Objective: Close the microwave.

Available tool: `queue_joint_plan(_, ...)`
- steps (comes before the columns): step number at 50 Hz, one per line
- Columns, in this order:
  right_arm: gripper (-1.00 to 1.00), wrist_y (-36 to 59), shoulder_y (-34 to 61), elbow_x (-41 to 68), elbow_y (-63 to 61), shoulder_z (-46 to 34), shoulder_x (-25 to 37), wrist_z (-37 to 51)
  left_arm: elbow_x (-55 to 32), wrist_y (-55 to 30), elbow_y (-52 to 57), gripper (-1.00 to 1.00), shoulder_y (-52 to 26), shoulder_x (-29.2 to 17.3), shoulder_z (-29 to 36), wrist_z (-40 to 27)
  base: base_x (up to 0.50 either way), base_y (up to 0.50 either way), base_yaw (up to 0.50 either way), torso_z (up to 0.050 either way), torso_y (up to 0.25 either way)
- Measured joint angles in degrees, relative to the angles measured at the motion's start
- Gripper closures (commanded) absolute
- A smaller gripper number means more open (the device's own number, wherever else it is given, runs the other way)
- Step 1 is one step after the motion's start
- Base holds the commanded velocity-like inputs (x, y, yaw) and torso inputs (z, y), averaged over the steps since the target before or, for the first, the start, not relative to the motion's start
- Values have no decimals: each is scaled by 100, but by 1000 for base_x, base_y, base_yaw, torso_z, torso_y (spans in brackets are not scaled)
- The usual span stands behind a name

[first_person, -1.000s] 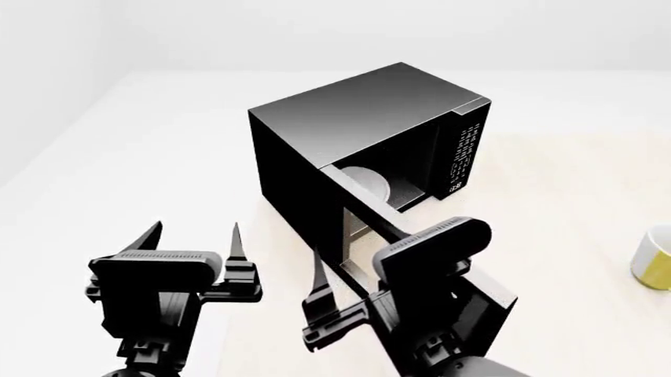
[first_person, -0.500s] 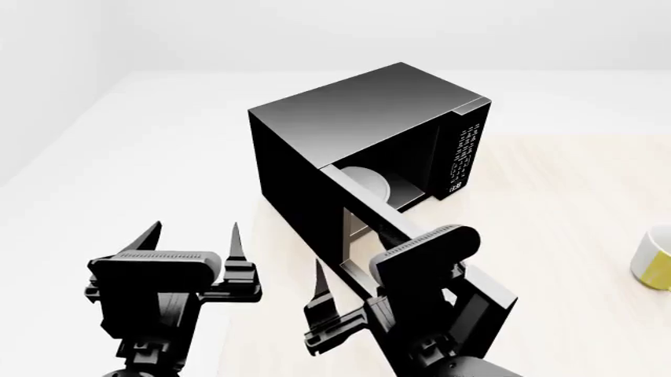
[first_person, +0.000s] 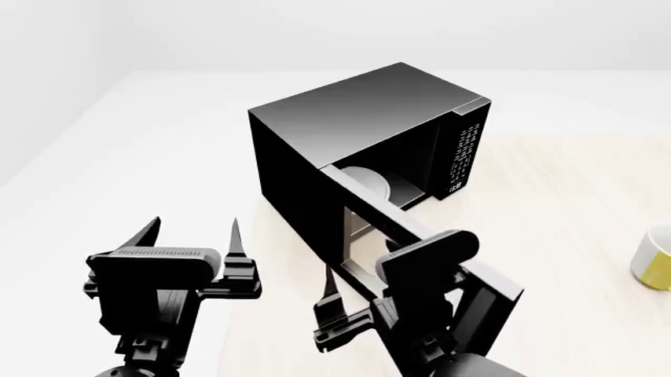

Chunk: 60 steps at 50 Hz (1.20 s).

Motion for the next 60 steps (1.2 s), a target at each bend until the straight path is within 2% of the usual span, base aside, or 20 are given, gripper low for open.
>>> queue_joint_plan(60,-100,-365,5,29,595,210,169,-23,-143,5,96,-100,-47,-103,11,-142,0,0,0,0,0)
